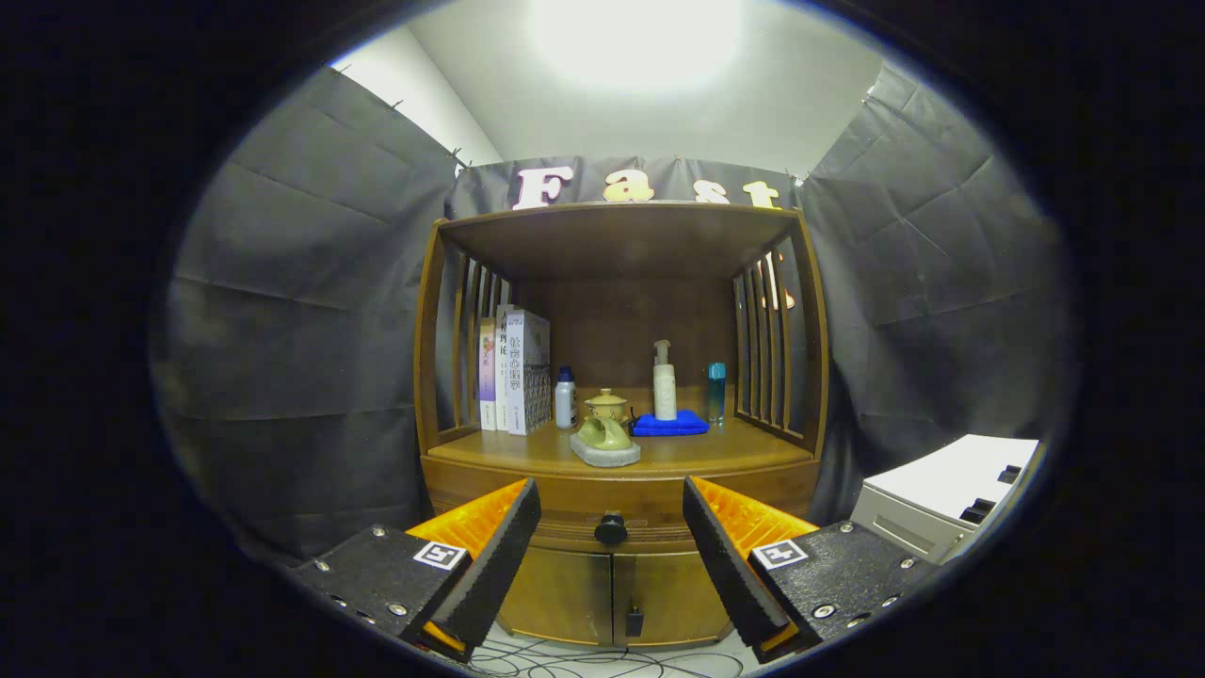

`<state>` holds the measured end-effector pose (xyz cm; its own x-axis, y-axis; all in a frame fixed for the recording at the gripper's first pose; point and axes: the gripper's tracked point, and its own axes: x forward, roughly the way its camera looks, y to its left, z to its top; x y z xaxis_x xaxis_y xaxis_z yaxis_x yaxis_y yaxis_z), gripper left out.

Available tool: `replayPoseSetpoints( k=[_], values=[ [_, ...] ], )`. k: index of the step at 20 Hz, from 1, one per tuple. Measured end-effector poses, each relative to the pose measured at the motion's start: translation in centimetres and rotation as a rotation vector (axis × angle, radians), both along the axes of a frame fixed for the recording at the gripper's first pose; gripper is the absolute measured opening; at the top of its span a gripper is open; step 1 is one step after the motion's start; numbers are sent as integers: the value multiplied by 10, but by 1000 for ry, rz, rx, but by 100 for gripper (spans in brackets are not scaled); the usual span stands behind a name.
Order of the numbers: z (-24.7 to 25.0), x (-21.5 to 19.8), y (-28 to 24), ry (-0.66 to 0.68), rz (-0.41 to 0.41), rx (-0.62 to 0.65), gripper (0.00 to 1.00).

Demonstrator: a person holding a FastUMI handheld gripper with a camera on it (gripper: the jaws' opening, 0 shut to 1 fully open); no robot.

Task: Pull open the drawer, take out the items inside it, and place them on the countertop above the cabinet.

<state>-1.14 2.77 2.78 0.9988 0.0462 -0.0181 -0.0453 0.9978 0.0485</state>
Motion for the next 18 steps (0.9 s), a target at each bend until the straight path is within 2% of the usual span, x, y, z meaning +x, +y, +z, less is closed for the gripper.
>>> replayPoseSetpoints(
  k=[18],
  values=[
    [-14,-7,19,2,35,-30,95]
  ],
)
